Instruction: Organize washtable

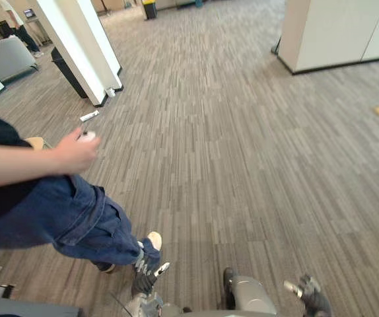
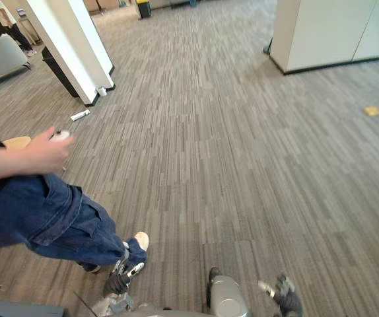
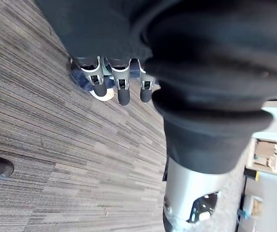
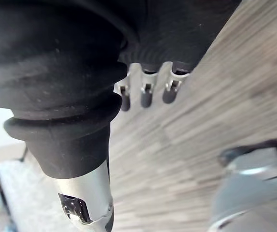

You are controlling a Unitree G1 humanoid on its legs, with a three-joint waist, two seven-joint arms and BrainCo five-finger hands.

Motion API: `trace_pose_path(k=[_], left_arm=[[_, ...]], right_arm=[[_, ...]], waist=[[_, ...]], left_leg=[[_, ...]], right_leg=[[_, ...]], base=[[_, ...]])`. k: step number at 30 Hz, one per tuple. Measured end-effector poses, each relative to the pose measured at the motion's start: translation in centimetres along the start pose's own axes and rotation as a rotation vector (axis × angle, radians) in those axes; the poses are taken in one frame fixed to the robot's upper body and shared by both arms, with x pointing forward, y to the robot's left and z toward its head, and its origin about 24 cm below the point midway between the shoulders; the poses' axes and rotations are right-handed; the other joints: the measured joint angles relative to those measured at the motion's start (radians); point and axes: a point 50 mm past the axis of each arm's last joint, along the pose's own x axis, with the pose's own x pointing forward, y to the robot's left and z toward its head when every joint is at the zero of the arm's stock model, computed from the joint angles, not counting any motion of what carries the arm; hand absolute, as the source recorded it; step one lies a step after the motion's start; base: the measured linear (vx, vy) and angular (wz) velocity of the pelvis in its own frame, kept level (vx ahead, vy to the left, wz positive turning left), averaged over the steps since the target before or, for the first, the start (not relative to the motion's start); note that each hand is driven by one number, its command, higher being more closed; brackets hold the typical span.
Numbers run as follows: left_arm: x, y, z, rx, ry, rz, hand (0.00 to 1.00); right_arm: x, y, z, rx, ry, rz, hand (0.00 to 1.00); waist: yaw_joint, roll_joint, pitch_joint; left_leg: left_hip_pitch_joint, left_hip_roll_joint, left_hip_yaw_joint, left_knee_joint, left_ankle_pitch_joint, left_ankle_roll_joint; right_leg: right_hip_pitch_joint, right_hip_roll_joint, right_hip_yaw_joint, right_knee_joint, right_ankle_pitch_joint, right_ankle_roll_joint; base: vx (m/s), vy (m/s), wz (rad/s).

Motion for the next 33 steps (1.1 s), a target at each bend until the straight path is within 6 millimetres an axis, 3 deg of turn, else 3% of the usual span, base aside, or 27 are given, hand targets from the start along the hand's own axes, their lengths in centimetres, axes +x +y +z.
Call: trace_pose_path(k=[1,2,6,8,12,15,16,24,27,30,33], left_arm=[[0.0,-0.2,-0.3,-0.010,0.011,0.000,0.00],[0.3,-0.3,-0.4,-0.007,0.023,-0.002,0.00],[2.0,-2.3,1.7,0.021,-0.035,-0.078,0.00],[2.3,-2.8,2.3,0.050,-0.056,-0.110,0.00],[2.3,-1.5,2.3,0.079,-0.044,-0.079,0.00],[2.1,-1.1,2.1,0.082,-0.037,-0.067,0.00],[1.6,-0.3,0.5,0.073,0.020,-0.036,0.00],[1.4,-0.2,0.3,0.075,0.026,-0.031,0.00],[1.3,-0.2,0.0,0.084,0.034,-0.032,0.00],[1.0,-0.2,-0.5,0.091,0.052,-0.028,0.00],[0.8,-0.4,-0.8,0.112,0.062,-0.034,0.00]], right_arm=[[0.0,0.2,-0.1,0.009,-0.002,0.000,0.00],[-0.3,0.0,-0.7,0.017,0.023,-0.016,0.00],[-1.7,-1.0,-3.1,0.054,0.112,-0.041,0.00],[-2.0,-1.1,-3.9,0.069,0.152,-0.034,0.00],[-1.6,-0.1,-4.1,0.092,0.161,0.002,0.00],[-1.5,0.1,-4.1,0.095,0.160,0.008,0.00],[-1.3,0.6,-4.7,0.109,0.184,-0.004,0.00],[-1.3,0.8,-4.7,0.110,0.187,-0.006,0.00],[-1.1,0.9,-4.9,0.131,0.197,-0.024,0.00],[-0.7,1.3,-4.6,0.144,0.188,-0.036,0.00],[-0.3,1.7,-4.6,0.160,0.192,-0.054,0.00]], waist=[[-0.003,0.012,-0.006],[-0.006,0.012,-0.007],[-0.057,0.022,-0.012],[-0.056,0.032,-0.015],[-0.052,0.045,-0.014],[-0.031,0.045,-0.014],[-0.002,0.019,-0.029],[0.004,0.012,-0.033],[0.027,0.000,-0.040],[0.032,-0.002,-0.041],[0.067,0.001,-0.047]], left_leg=[[0.025,0.018,0.005,-0.110,0.026,-0.020],[0.052,0.016,0.031,-0.148,0.053,-0.016],[0.077,-0.014,0.102,-0.223,0.059,-0.012],[0.085,-0.028,0.101,-0.244,0.058,-0.011],[0.128,-0.042,0.071,-0.270,0.058,-0.011],[0.133,-0.048,0.070,-0.270,0.058,-0.011],[0.134,-0.025,0.061,-0.283,0.049,-0.014],[0.132,-0.025,0.048,-0.284,0.049,-0.013],[0.133,-0.023,0.043,-0.284,0.049,-0.013],[0.136,-0.023,0.016,-0.283,0.050,-0.013],[0.154,-0.020,0.019,-0.301,0.050,-0.013]], right_leg=[[-0.003,0.033,0.043,-0.006,-0.005,0.004],[0.002,0.045,0.080,-0.012,-0.010,0.008],[0.007,0.031,0.122,-0.089,0.020,0.061],[0.012,0.023,0.121,-0.105,0.033,0.057],[0.070,0.010,0.106,-0.146,0.031,0.060],[0.084,0.004,0.103,-0.157,0.030,0.061],[0.133,0.023,0.093,-0.244,0.064,0.071],[0.133,0.020,0.075,-0.248,0.056,0.075],[0.133,0.018,0.063,-0.249,0.049,0.073],[0.145,0.010,0.014,-0.250,0.026,0.074],[0.150,0.000,-0.054,-0.249,0.005,0.076]], base=[[0.15,0.125,-1.43],[0.15,0.138,-1.29],[0.20,0.219,-0.47],[0.19,0.210,-0.04],[0.13,0.121,0.15],[0.04,0.058,0.08],[0.00,0.000,0.00],[0.00,0.000,0.04],[0.02,0.034,0.12],[0.03,0.049,0.29],[0.06,0.056,0.06]])
